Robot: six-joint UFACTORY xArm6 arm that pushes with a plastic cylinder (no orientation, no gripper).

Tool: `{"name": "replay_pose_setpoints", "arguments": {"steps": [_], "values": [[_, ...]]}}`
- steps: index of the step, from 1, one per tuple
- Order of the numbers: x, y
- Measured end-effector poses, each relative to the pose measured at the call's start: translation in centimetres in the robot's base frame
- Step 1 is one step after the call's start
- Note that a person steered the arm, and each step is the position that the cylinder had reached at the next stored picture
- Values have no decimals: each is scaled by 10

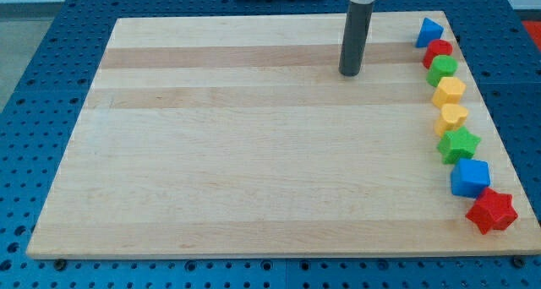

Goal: Push the arm towards the top right

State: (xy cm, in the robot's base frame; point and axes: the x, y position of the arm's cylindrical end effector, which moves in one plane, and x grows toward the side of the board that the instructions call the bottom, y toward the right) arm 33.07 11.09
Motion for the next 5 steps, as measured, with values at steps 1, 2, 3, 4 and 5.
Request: {"name": "replay_pose_setpoints", "arguments": {"steps": [1,2,3,4,5], "values": [[-14,14],[-30,24],[-45,30],[-60,36],[-72,42]]}}
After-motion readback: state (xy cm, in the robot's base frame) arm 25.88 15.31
